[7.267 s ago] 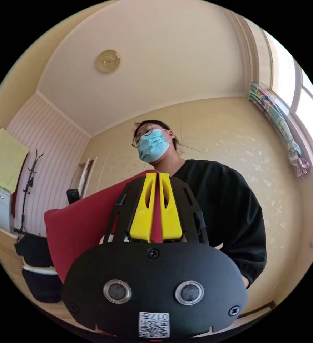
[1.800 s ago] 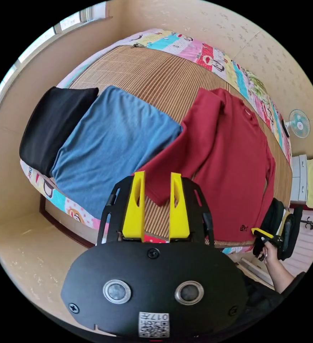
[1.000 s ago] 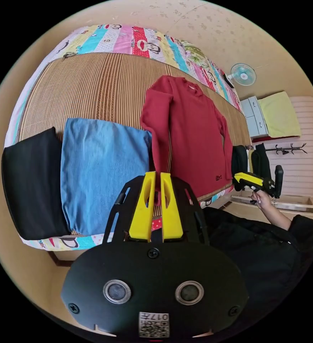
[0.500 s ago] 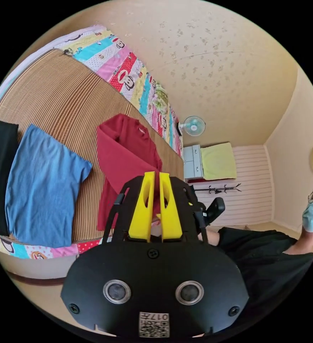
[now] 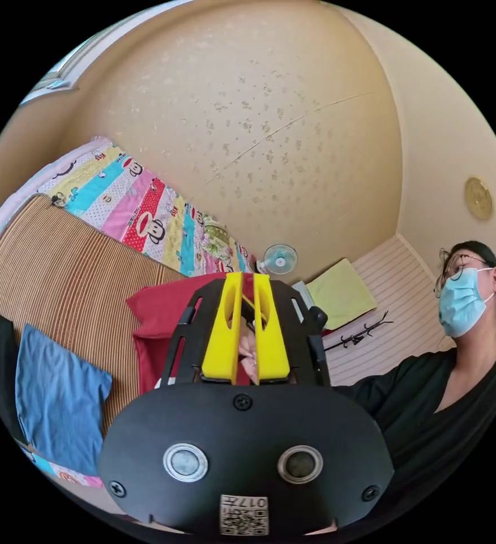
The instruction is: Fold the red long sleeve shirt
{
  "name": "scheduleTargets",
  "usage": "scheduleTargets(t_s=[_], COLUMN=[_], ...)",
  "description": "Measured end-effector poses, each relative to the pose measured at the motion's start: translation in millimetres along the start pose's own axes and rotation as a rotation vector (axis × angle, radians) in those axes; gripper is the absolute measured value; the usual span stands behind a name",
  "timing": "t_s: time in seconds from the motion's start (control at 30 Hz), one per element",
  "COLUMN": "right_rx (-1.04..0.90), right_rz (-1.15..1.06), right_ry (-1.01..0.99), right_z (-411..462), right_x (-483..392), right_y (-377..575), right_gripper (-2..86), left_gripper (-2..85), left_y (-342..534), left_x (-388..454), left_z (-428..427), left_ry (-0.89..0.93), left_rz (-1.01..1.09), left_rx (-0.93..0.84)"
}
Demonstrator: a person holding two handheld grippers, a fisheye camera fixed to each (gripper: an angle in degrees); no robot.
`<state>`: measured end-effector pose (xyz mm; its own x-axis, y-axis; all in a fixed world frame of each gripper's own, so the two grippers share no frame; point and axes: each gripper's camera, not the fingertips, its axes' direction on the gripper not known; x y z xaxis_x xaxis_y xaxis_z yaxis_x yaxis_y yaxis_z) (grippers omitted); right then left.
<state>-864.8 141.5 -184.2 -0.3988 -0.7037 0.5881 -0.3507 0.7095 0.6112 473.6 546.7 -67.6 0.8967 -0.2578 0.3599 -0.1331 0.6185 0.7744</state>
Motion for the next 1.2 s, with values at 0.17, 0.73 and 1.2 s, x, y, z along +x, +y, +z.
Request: scheduleTargets(t_s=[0.17, 0.73, 1.2], right_rx=[0.085, 0.049, 0.027], right_rz=[0.285, 0.918, 1.114], right_ry=[0.022, 0.122, 0.064], right_z=[-64.9, -107.5, -80.1], right_x=[198.0, 372.6, 402.4], right_y=[69.4, 271.5, 261.5], right_gripper=[5.0, 11.8, 10.0], left_gripper=[8.6, 6.6, 7.6], left_y=[35.2, 22.5, 18.9], left_x=[-71.2, -208.2, -309.8], left_z=[129.7, 357.9, 318.0], left_ry=[-0.069, -0.463, -0.03], left_rz=[-0.151, -0.124, -0.382], left_rx=[-0.267, -0.432, -0.284])
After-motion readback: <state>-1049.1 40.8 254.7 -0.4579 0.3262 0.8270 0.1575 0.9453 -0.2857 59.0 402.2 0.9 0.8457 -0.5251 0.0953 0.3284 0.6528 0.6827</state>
